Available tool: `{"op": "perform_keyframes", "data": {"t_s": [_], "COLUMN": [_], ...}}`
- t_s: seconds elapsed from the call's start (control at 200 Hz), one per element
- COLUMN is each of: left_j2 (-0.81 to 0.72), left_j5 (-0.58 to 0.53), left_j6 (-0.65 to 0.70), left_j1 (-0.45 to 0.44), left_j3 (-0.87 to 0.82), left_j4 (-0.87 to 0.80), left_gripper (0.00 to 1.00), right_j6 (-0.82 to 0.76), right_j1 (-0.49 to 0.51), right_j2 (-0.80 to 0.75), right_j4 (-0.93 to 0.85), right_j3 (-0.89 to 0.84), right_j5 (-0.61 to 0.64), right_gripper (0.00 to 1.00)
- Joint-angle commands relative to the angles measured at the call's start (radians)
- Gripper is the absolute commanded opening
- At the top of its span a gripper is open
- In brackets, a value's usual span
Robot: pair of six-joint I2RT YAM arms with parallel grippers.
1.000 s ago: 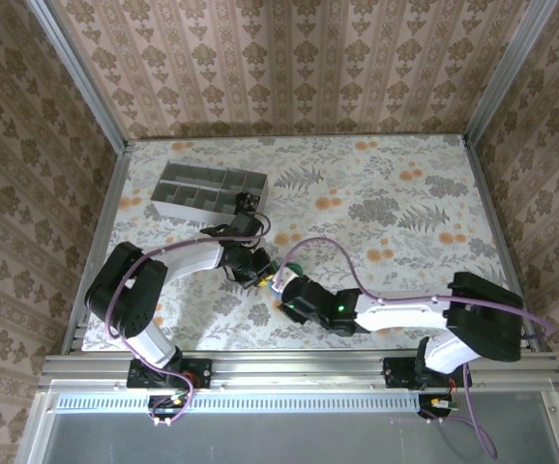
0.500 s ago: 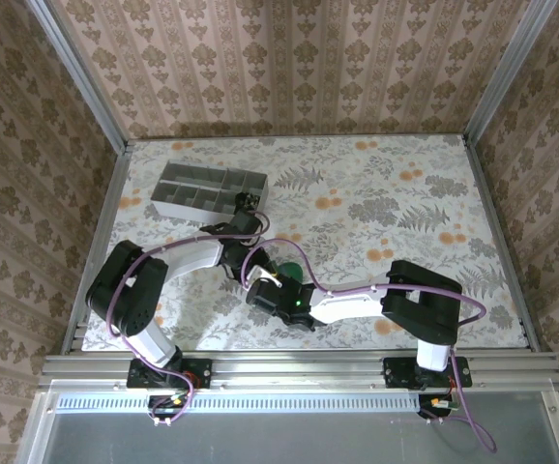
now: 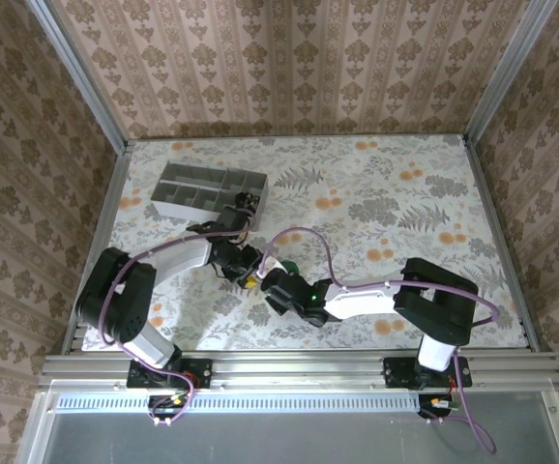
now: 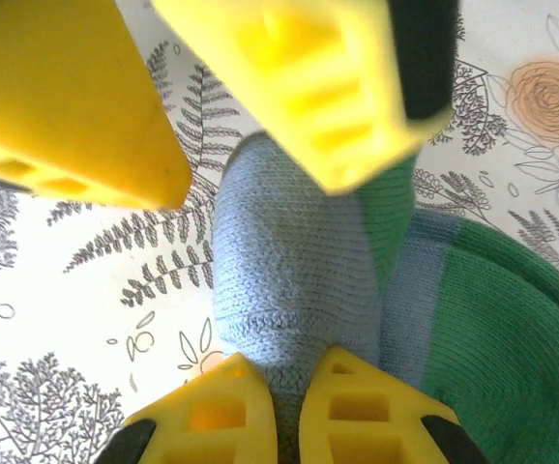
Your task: Roll the socks
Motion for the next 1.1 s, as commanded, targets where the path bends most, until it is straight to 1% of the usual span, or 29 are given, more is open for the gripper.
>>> {"op": "perform_keyframes", "data": {"t_s": [0.0, 0.13, 0.3, 0.425, 0.675, 0.89, 1.095], "left_j2": [-0.030, -0.043, -0.059, -0.060, -0.019, 0.007, 0.049], "left_j5": [-0.014, -0.007, 0.001, 0.008, 0.012, 0.002, -0.004], "left_j6": [-0.029, -0.038, -0.047, -0.049, -0.058, -0.039, -0.022], "left_j1": [0.015, 0.014, 0.008, -0.009, -0.054, -0.068, -0.074], "left_j3": [0.006, -0.006, -0.030, -0.038, -0.046, -0.050, -0.044], "left_j4": [-0.028, -0.007, 0.033, 0.069, 0.115, 0.116, 0.136], "left_gripper": [0.50, 0.50, 0.50, 0.50, 0.49, 0.46, 0.47], "right_j6": [0.096, 0.124, 0.163, 0.174, 0.200, 0.256, 0.333], "right_j1": [-0.038, -0.084, -0.169, -0.215, -0.284, -0.342, -0.411], "right_j2": [0.117, 0.112, 0.100, 0.103, 0.148, 0.181, 0.230], "right_j4": [-0.209, -0.139, -0.049, -0.017, -0.025, -0.016, 0.088], "right_j3": [-0.144, -0.194, -0.270, -0.303, -0.318, -0.321, -0.355], "right_j5": [-0.255, -0.360, -0.492, -0.570, -0.650, -0.702, -0.798], "right_gripper": [0.00, 0.00, 0.00, 0.00, 0.00, 0.00, 0.00]}}
